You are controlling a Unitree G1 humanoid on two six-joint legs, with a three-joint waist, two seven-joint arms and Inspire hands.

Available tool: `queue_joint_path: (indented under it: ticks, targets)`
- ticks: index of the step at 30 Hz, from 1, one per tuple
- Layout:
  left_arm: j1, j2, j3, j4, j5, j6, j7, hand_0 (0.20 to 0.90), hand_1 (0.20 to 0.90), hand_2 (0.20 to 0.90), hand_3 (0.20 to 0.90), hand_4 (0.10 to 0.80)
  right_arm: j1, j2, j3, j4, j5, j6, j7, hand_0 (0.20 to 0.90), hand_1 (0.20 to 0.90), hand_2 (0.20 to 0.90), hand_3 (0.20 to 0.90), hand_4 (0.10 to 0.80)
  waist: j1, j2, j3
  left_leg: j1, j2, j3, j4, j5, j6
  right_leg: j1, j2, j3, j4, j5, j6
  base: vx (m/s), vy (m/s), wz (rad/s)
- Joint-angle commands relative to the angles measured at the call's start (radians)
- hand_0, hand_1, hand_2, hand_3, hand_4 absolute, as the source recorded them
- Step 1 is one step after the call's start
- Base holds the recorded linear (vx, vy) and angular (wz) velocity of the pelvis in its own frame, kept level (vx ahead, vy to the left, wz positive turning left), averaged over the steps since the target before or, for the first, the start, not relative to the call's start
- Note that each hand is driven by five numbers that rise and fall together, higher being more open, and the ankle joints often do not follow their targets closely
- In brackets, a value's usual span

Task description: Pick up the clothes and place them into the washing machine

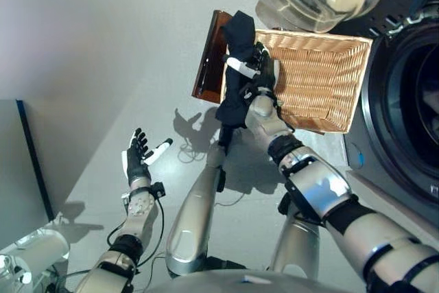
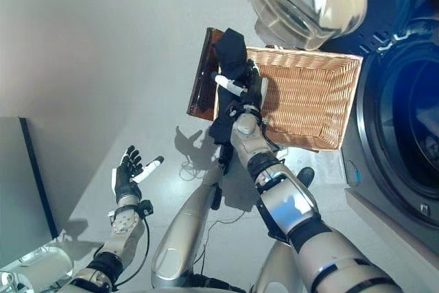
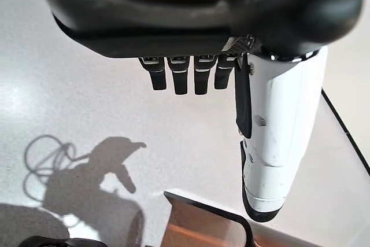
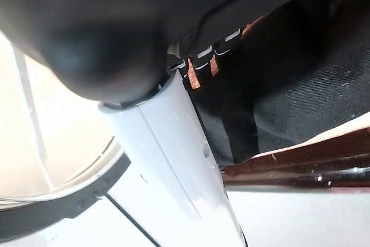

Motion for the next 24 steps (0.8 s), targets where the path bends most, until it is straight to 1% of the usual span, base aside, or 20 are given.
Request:
queue_joint_path:
  ticks: [1, 2, 4, 7, 10, 12, 13, 14, 15, 16, 17, 24]
  targets:
    - [0.002, 0.103, 0.009, -0.031, -0.013, -0.039, 0.042, 0.9, 0.9, 0.9, 0.9, 0.8, -0.108, 0.019, 0.018, -0.025, -0.094, -0.014, -0.018, 0.9, 0.9, 0.9, 0.9, 0.8, 0.049, 0.023, 0.012, -0.02, -0.025, 0.046, -0.046, 0.017, -0.036, 0.03, -0.005, 0.05, 0.117, -0.148, -0.058, 0.006, -0.005, 0.03]
    - [-0.003, 0.102, 0.006, -0.032, -0.011, -0.038, 0.047, 0.9, 0.9, 0.9, 0.9, 0.8, -0.127, 0.01, 0.028, 0.009, -0.146, 0.011, -0.029, 0.9, 0.9, 0.9, 0.9, 0.8, 0.053, 0.025, 0.016, -0.028, -0.026, 0.041, -0.046, 0.019, -0.037, 0.025, -0.004, 0.048, 0.119, -0.149, -0.058, 0.005, -0.01, 0.03]
    - [-0.007, 0.105, 0.006, -0.034, -0.009, -0.037, 0.051, 0.9, 0.9, 0.9, 0.9, 0.8, -0.14, 0.01, 0.032, 0.025, -0.174, 0.025, -0.036, 0.9, 0.9, 0.9, 0.9, 0.8, 0.053, 0.024, 0.019, -0.033, -0.026, 0.04, -0.044, 0.018, -0.037, 0.022, -0.004, 0.045, 0.12, -0.15, -0.058, 0.0, 0.0, 0.0]
    - [-0.005, 0.112, 0.005, -0.062, -0.005, -0.036, 0.064, 0.9, 0.9, 0.9, 0.9, 0.8, -0.174, -0.001, 0.051, 0.086, -0.271, 0.069, -0.06, 0.9, 0.9, 0.9, 0.9, 0.8, 0.055, 0.022, 0.021, -0.056, -0.024, 0.034, -0.04, 0.019, -0.038, 0.003, 0.0, 0.04, 0.123, -0.148, -0.059, 0.0, 0.0, 0.0]
    - [-0.002, 0.108, -0.005, -0.073, -0.004, -0.036, 0.064, 0.9, 0.9, 0.9, 0.9, 0.8, -0.193, -0.017, 0.042, 0.143, -0.305, 0.093, -0.069, 0.9, 0.9, 0.9, 0.9, 0.8, 0.062, 0.025, 0.021, -0.072, -0.025, 0.03, -0.037, 0.02, -0.038, -0.009, -0.002, 0.032, 0.124, -0.147, -0.058, 0.0, 0.0, 0.0]
    - [0.003, 0.108, -0.004, -0.083, -0.007, -0.037, 0.062, 0.9, 0.9, 0.9, 0.9, 0.8, -0.2, -0.031, 0.037, 0.146, -0.309, 0.095, -0.069, 0.9, 0.9, 0.9, 0.9, 0.8, 0.064, 0.026, 0.021, -0.076, -0.026, 0.028, -0.037, 0.02, -0.037, -0.013, -0.003, 0.028, 0.124, -0.147, -0.057, -0.008, -0.004, 0.06]
    - [0.009, 0.106, -0.005, -0.09, -0.006, -0.038, 0.062, 0.9, 0.9, 0.9, 0.9, 0.8, -0.205, -0.041, 0.036, 0.145, -0.317, 0.096, -0.074, 0.722, 0.722, 0.722, 0.722, 0.673, 0.065, 0.029, 0.021, -0.084, -0.025, 0.027, -0.039, 0.022, -0.037, -0.023, -0.002, 0.028, 0.126, -0.147, -0.057, -0.011, 0.004, 0.08]
    - [0.009, 0.106, -0.005, -0.09, -0.006, -0.038, 0.062, 0.9, 0.9, 0.9, 0.9, 0.8, -0.205, -0.041, 0.036, 0.145, -0.317, 0.096, -0.074, 0.625, 0.625, 0.625, 0.625, 0.604, 0.065, 0.028, 0.021, -0.084, -0.025, 0.027, -0.038, 0.022, -0.037, -0.023, -0.002, 0.028, 0.126, -0.147, -0.057, -0.014, 0.012, 0.07]
    - [0.009, 0.102, -0.004, -0.089, -0.01, -0.036, 0.059, 0.9, 0.9, 0.9, 0.9, 0.8, -0.209, -0.049, 0.035, 0.148, -0.328, 0.098, -0.076, 0.395, 0.395, 0.395, 0.395, 0.439, 0.064, 0.027, 0.021, -0.091, -0.025, 0.028, -0.041, 0.024, -0.036, -0.033, -0.001, 0.029, 0.126, -0.145, -0.057, -0.007, 0.005, 0.05]
    - [0.009, 0.102, -0.004, -0.089, -0.01, -0.036, 0.059, 0.9, 0.9, 0.9, 0.9, 0.8, -0.209, -0.049, 0.035, 0.148, -0.328, 0.098, -0.076, 0.335, 0.335, 0.335, 0.335, 0.396, 0.064, 0.027, 0.021, -0.091, -0.025, 0.028, -0.041, 0.024, -0.036, -0.034, -0.001, 0.029, 0.126, -0.145, -0.057, -0.013, 0.01, 0.04]
    - [0.014, 0.099, -0.004, -0.095, -0.01, -0.035, 0.06, 0.9, 0.9, 0.9, 0.9, 0.8, -0.209, -0.052, 0.032, 0.145, -0.329, 0.098, -0.077, 0.2, 0.2, 0.2, 0.2, 0.3, 0.064, 0.028, 0.021, -0.099, -0.026, 0.027, -0.041, 0.025, -0.036, -0.041, 0.001, 0.029, 0.125, -0.144, -0.057, 0.0, 0.0, 0.0]
    - [0.021, 0.084, 0.002, -0.079, -0.025, -0.037, 0.058, 0.9, 0.9, 0.9, 0.9, 0.8, -0.209, -0.052, 0.011, 0.159, -0.333, 0.094, -0.098, 0.2, 0.2, 0.2, 0.2, 0.3, 0.055, 0.024, 0.021, -0.106, -0.026, 0.029, -0.039, 0.025, -0.034, -0.056, 0.003, 0.035, 0.136, -0.144, -0.059, -0.004, 0.009, 0.01]
